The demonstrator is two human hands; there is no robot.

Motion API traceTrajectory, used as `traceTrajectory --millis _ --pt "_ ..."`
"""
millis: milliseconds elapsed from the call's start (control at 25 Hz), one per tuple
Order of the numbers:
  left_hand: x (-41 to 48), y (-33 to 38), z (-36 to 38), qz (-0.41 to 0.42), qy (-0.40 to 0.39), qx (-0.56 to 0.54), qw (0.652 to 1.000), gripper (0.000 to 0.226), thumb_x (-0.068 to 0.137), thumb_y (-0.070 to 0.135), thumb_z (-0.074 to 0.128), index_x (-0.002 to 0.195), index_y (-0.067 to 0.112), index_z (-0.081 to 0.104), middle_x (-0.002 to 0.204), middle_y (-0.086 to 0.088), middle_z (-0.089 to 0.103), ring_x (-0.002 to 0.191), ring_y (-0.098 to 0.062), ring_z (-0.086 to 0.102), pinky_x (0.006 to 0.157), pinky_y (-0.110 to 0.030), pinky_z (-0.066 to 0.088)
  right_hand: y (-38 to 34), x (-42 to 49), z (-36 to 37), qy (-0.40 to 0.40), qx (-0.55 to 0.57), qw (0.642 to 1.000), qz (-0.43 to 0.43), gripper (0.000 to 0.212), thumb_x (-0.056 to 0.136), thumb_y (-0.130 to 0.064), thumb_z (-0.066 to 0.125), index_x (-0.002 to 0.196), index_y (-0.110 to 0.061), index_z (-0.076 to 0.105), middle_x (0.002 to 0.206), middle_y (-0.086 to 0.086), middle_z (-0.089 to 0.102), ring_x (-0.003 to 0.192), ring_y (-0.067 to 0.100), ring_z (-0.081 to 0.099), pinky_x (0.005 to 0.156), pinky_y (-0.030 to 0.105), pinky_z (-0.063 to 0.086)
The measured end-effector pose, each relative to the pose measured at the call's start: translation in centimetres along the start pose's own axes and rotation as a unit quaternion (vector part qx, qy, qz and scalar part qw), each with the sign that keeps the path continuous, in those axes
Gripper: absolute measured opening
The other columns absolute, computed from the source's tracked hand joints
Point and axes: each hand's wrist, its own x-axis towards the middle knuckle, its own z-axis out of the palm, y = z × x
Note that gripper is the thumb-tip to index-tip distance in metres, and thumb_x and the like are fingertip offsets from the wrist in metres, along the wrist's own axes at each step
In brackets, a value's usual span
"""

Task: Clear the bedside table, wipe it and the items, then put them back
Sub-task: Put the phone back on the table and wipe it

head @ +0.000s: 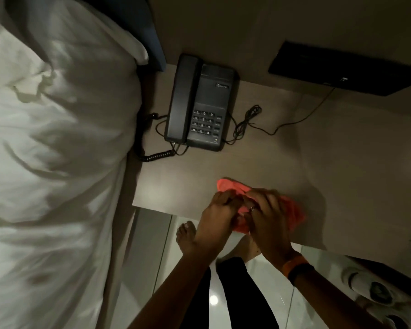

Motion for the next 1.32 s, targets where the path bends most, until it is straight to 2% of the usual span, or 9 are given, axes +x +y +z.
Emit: traceTrajectory --millis 160,240,320,440,560,640,800,1040,1320 --pt "1.1 -1.0 -8.3 -0.077 0.042 -0.181 0.980 0.017 0.090 0.020 0.066 0.107 0.017 0.069 0.109 -0.016 0.070 0.101 -0.032 0.067 0.092 -0.047 0.055 -4.3 6.9 -4.4 0.061 0.092 0.991 -0.074 0.021 0.084 -0.015 0.067 0.105 -0.016 0.069 0.107 0.011 0.073 0.108 0.022 0.056 0.101 0.027 0.035" --pt "3.6 -2.5 -14.7 -0.020 0.162 -0.092 0.982 0.021 0.090 0.018 0.071 0.110 0.010 0.071 0.100 -0.013 0.071 0.095 -0.031 0.068 0.087 -0.039 0.053 -7.4 13.9 -7.2 0.053 0.191 0.980 -0.026 0.026 0.093 -0.013 0.059 0.118 -0.016 0.066 0.119 0.013 0.068 0.112 0.024 0.054 0.097 0.021 0.040" --pt "7.5 -4.4 -20.3 0.047 0.243 0.031 0.968 0.043 0.089 0.032 0.069 0.124 0.007 0.066 0.115 -0.015 0.068 0.107 -0.032 0.065 0.093 -0.037 0.045 -9.4 21.4 -8.7 0.070 0.225 0.972 0.010 0.038 0.096 -0.018 0.060 0.133 -0.015 0.060 0.137 0.013 0.056 0.124 0.030 0.051 0.105 0.033 0.041" --pt "13.1 -8.5 -24.5 -0.023 0.117 0.163 0.979 0.105 0.074 0.051 0.078 0.155 0.007 0.029 0.164 -0.019 0.023 0.151 -0.038 0.022 0.122 -0.047 0.020 -10.3 29.3 -8.8 -0.056 0.123 0.991 -0.010 0.080 0.088 -0.036 0.070 0.155 -0.019 0.032 0.165 0.007 0.022 0.151 0.028 0.023 0.124 0.046 0.022" --pt "14.2 -11.3 -22.8 0.000 -0.058 0.243 0.968 0.148 0.057 0.059 0.089 0.160 0.007 -0.003 0.169 -0.015 -0.006 0.155 -0.040 -0.003 0.125 -0.052 0.009 -9.7 30.8 -7.3 -0.238 0.002 0.971 -0.033 0.125 0.071 -0.054 0.083 0.160 -0.018 0.002 0.169 0.011 -0.008 0.157 0.030 -0.007 0.126 0.056 0.006" --pt "13.4 -11.8 -21.2 0.012 -0.054 0.226 0.973 0.156 0.051 0.053 0.093 0.158 0.005 -0.009 0.168 -0.015 -0.011 0.155 -0.040 -0.003 0.125 -0.055 0.011 -9.4 29.6 -6.0 -0.214 -0.038 0.975 -0.042 0.142 0.059 -0.063 0.086 0.160 -0.019 -0.004 0.169 0.011 -0.012 0.156 0.031 -0.011 0.124 0.057 0.004" --pt "11.5 -10.9 -20.4 0.014 0.042 0.231 0.972 0.129 0.066 0.041 0.089 0.160 0.008 0.007 0.169 -0.014 0.003 0.156 -0.035 0.004 0.123 -0.058 0.018 -10.1 28.1 -4.9 -0.137 0.001 0.990 -0.044 0.135 0.059 -0.054 0.089 0.160 -0.014 0.010 0.169 0.015 0.004 0.157 0.033 0.003 0.126 0.053 0.012" --pt "7.8 -11.3 -16.5 0.101 0.211 0.212 0.949 0.068 0.075 0.012 0.078 0.136 -0.004 0.055 0.140 -0.023 0.055 0.130 -0.038 0.052 0.104 -0.044 0.050 -12.0 22.5 -2.9 0.005 0.053 0.998 -0.031 0.081 0.074 -0.005 0.077 0.149 -0.008 0.044 0.157 0.012 0.043 0.147 0.029 0.038 0.124 0.035 0.024" --pt "6.0 -10.5 -14.6 0.109 0.265 0.257 0.923 0.025 0.077 0.014 0.070 0.098 0.002 0.067 0.098 -0.018 0.066 0.089 -0.037 0.062 0.073 -0.043 0.051 -13.5 18.3 -1.6 0.069 0.023 0.997 -0.013 0.052 0.064 0.000 0.085 0.114 -0.005 0.072 0.114 0.013 0.076 0.102 0.028 0.074 0.088 0.037 0.059"
